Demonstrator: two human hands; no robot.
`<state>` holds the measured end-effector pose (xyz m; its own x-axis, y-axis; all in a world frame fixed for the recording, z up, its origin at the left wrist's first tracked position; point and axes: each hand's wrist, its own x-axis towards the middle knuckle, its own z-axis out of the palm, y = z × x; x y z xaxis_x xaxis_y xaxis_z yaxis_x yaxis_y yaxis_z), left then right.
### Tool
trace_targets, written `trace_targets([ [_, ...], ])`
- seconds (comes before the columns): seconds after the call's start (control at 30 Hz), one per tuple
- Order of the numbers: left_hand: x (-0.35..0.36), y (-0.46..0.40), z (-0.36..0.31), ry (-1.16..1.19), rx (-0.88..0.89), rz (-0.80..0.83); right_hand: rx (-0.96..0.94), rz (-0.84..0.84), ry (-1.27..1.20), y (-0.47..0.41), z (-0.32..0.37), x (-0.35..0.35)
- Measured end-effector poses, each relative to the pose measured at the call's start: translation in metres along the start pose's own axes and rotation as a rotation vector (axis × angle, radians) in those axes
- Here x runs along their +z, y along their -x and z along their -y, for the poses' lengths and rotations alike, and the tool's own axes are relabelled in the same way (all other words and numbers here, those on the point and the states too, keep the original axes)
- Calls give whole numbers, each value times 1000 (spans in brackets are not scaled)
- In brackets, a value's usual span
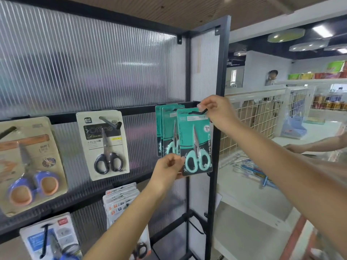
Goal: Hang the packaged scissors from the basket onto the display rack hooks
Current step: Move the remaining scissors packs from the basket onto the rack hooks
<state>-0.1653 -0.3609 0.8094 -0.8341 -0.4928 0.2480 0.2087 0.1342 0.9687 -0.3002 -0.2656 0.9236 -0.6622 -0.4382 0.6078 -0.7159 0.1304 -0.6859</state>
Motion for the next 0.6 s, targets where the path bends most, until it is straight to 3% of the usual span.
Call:
trace_targets([
  [0.33, -21, -45, 19, -199, -35, -288, -159, 33, 56, -7, -16, 28],
  [0.5, -31, -53, 18, -257, -70, -367, -300, 80, 330, -8, -26, 42],
  [0.6, -37, -57, 18, -309, -91, -370, -288, 130, 528, -9, -33, 47],
])
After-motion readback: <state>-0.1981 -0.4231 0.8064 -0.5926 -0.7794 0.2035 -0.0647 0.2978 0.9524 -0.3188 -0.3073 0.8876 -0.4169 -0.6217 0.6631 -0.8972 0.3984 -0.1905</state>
